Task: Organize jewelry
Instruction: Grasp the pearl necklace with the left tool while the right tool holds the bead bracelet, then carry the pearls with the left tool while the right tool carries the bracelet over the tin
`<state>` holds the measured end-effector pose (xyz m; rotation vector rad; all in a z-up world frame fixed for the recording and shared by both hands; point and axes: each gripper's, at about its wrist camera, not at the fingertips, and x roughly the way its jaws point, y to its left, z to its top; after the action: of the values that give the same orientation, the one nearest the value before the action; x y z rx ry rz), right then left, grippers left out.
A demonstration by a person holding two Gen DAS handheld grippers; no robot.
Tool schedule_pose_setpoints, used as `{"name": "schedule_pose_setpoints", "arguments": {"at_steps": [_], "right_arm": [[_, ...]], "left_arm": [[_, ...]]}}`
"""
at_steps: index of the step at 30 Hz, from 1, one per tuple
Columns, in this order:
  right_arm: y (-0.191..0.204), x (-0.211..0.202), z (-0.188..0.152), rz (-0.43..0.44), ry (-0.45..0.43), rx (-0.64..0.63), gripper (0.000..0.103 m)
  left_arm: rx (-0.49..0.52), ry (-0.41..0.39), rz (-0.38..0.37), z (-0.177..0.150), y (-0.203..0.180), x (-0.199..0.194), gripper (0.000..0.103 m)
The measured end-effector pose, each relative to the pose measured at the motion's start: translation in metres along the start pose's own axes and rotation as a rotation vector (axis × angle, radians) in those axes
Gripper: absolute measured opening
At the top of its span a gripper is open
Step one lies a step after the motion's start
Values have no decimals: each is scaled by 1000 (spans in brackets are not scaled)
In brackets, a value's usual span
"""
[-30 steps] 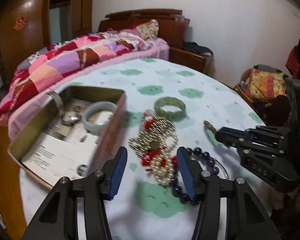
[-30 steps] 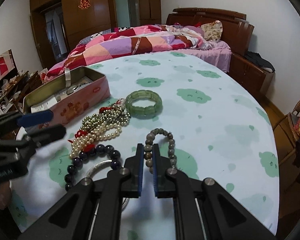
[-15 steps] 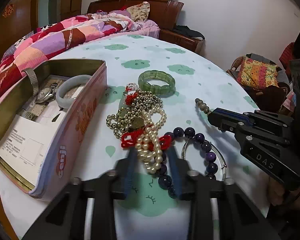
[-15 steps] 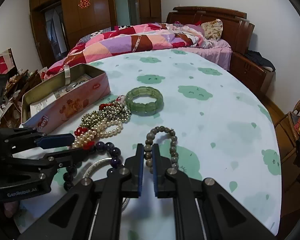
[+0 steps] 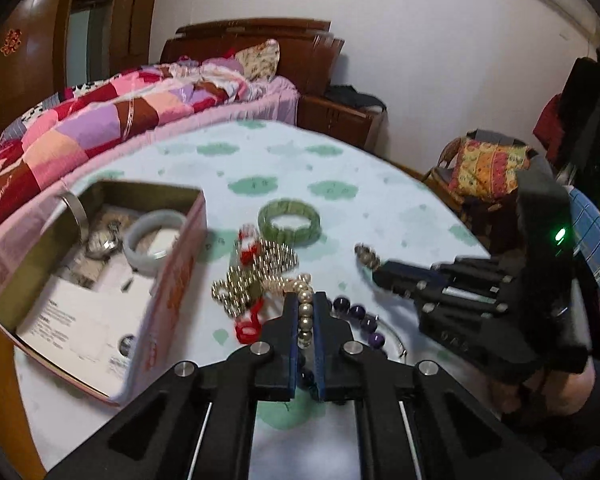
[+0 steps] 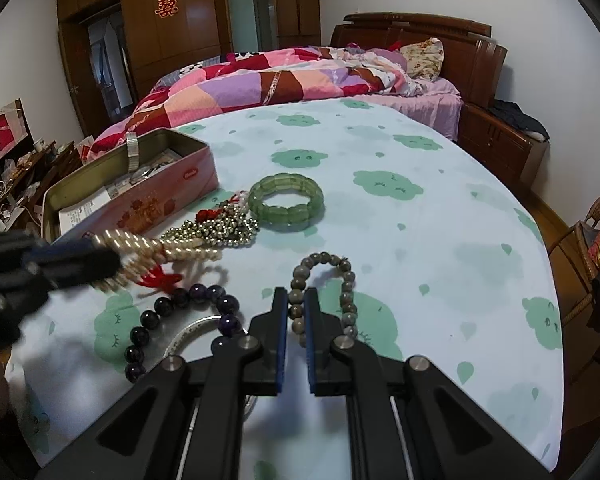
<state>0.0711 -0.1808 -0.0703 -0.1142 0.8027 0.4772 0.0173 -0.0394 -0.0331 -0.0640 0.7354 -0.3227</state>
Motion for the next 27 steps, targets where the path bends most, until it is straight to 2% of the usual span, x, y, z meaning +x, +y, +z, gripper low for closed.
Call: {"name": "schedule_pose_setpoints", "arguments": {"at_steps": [7,13,27], "right_arm": [[-3,-9,5,-5,-29,9,10],[-10,-26,18,0,-75,26,10],[2,-35,47,49,-123,-2,10]], "left_arm": [[-6,-75,-26,29,8,-22,5],[8,-135,-7,50,13,-39,5],[3,-144,85,60,39,-40,5]]}}
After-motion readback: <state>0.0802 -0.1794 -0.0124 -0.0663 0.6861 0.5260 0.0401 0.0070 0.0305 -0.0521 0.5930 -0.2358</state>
